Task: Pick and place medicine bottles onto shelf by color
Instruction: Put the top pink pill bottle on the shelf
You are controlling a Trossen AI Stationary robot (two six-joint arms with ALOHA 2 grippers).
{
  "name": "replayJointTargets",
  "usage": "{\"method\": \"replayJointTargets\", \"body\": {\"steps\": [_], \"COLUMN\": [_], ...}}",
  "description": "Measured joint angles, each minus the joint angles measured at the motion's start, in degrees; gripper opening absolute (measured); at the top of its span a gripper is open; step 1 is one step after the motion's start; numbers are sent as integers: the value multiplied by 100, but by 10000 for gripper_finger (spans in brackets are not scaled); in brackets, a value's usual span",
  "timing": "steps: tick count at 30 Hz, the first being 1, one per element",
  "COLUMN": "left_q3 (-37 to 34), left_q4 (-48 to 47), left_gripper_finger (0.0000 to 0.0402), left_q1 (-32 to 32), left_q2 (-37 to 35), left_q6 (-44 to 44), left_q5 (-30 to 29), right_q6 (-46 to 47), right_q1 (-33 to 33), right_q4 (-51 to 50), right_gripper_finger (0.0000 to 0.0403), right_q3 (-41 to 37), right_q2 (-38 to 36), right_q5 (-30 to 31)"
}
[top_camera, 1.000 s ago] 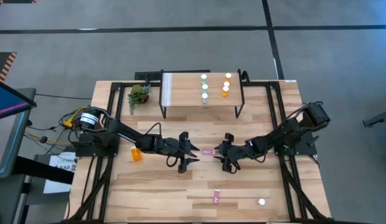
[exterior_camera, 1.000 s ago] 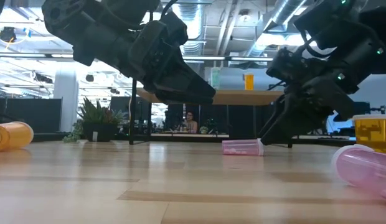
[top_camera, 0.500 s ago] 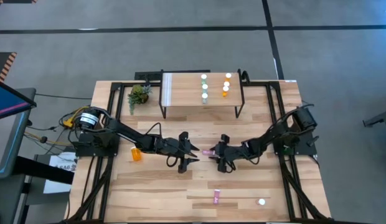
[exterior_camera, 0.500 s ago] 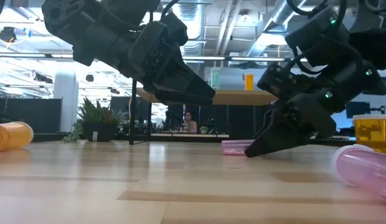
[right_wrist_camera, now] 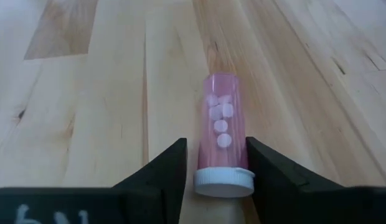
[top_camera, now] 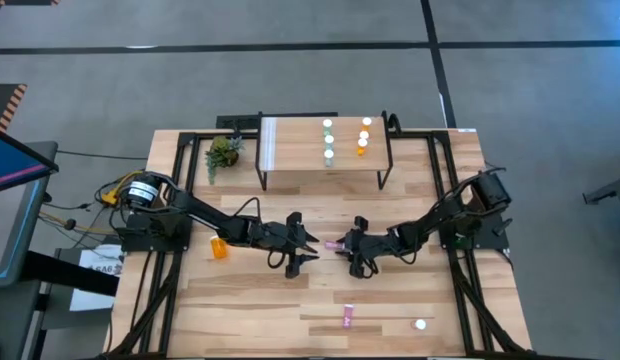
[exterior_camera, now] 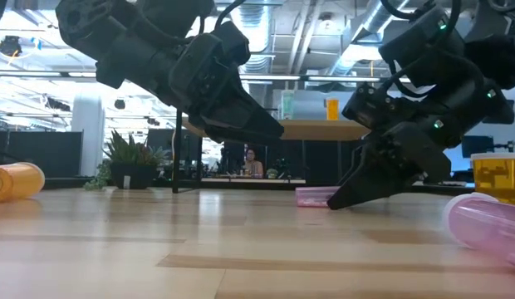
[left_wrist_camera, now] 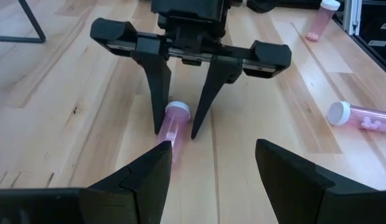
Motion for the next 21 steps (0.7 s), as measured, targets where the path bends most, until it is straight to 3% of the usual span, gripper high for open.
{"method": "replayJointTargets", "body": {"steps": [21], "left_q3": [0], "left_q4": [-102], "left_gripper_finger": [219], "left_q1": [17], "left_q2": [0], "left_q6": [213], "left_q5": [-55], "right_q6": [228], "right_q1": [188], "right_q4": [-72], "right_gripper_finger": [208], "right_q3": [-11], "right_q2": [-7], "right_q5": [-22]}}
